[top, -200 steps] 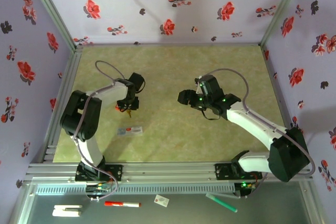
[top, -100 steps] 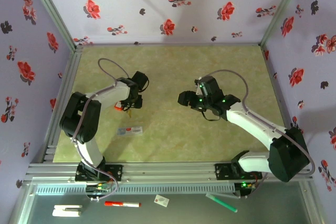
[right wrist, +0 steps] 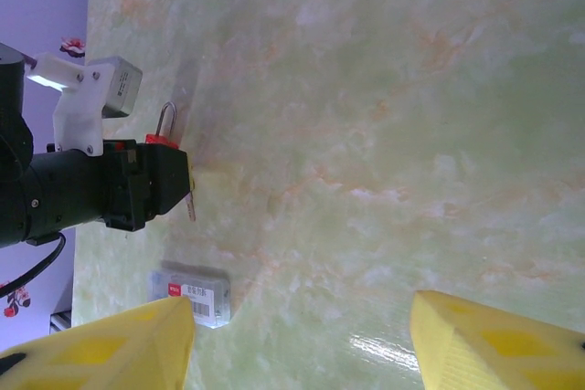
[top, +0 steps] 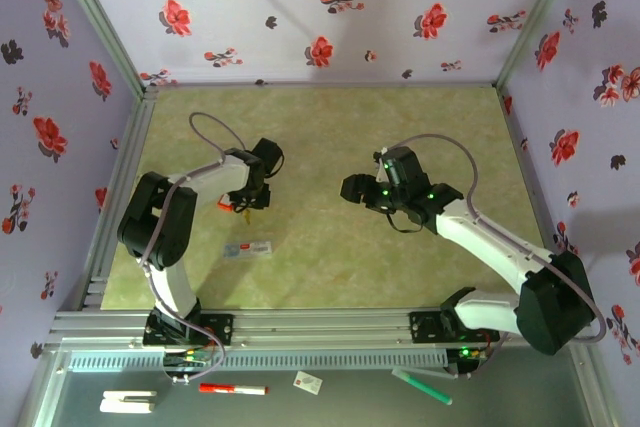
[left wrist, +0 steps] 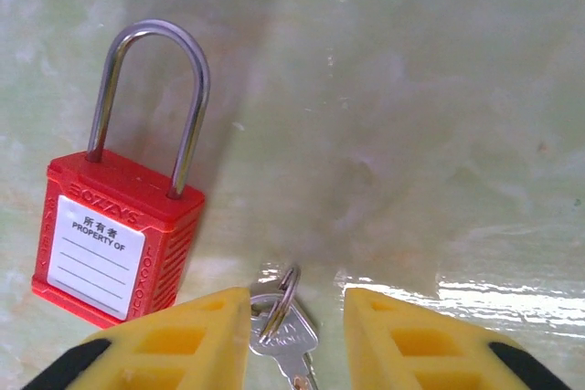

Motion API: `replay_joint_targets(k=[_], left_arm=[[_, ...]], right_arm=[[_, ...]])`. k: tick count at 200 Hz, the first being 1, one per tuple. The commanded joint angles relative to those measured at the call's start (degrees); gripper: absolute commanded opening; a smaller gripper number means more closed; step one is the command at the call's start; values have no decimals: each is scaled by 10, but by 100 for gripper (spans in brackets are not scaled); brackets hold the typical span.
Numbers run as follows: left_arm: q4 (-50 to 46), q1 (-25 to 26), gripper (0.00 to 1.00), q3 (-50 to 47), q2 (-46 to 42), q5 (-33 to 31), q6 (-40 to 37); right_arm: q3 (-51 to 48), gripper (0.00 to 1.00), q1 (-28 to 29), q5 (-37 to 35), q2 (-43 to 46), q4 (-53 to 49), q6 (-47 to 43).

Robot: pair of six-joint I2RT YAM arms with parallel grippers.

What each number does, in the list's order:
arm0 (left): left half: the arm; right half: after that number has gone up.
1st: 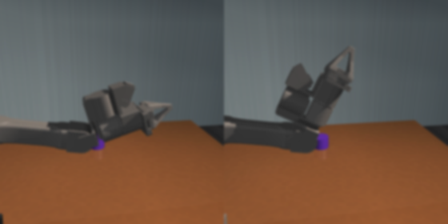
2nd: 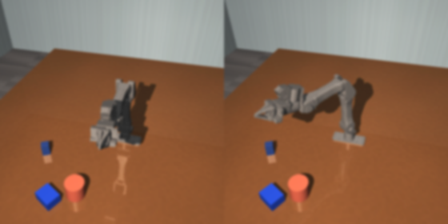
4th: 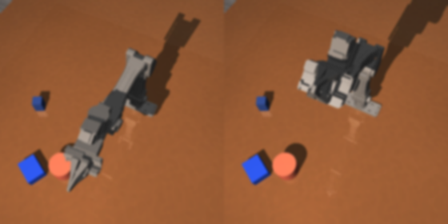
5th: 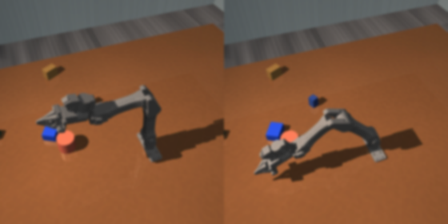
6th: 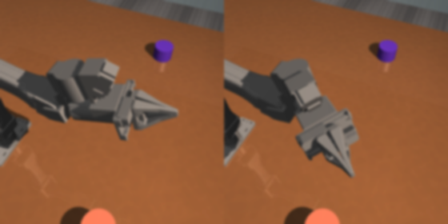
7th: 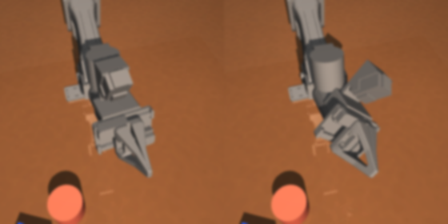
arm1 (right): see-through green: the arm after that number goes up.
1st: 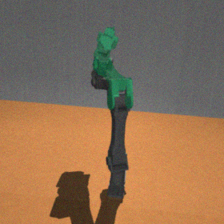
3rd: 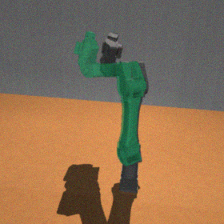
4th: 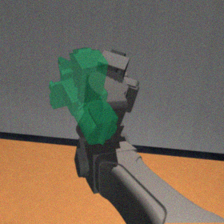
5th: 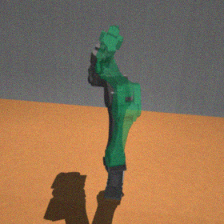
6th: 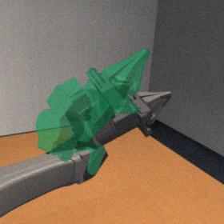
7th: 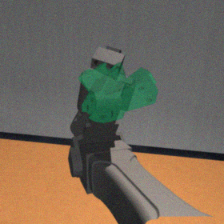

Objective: Unlock with the key

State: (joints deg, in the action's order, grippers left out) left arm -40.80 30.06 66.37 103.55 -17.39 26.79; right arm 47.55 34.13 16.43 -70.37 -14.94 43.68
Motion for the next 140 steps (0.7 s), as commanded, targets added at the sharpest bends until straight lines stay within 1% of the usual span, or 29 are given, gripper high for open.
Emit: replay_joint_targets(k=[1,36,77,83,94,119,140], left_arm=[[-6,-8,29,-7,13,-20,-2],[-1,-17,23,-12,19,-22,-10],[5,-23,12,-18,19,-23,-20],[6,-24,9,-16,20,-23,-22],[6,-24,0,-15,18,-21,-25],[18,-21,0,-22,-18,12,-24],[51,-11,0,-32,-92,50,-18]], right_arm=[[-5,64,2,-8,9,0,6],[-10,64,3,-7,10,1,9],[-13,64,3,-10,14,1,12],[-13,63,3,-11,14,1,12],[-13,63,4,-11,12,2,12],[-10,63,4,-11,8,1,15],[-11,63,4,-8,9,11,23]])
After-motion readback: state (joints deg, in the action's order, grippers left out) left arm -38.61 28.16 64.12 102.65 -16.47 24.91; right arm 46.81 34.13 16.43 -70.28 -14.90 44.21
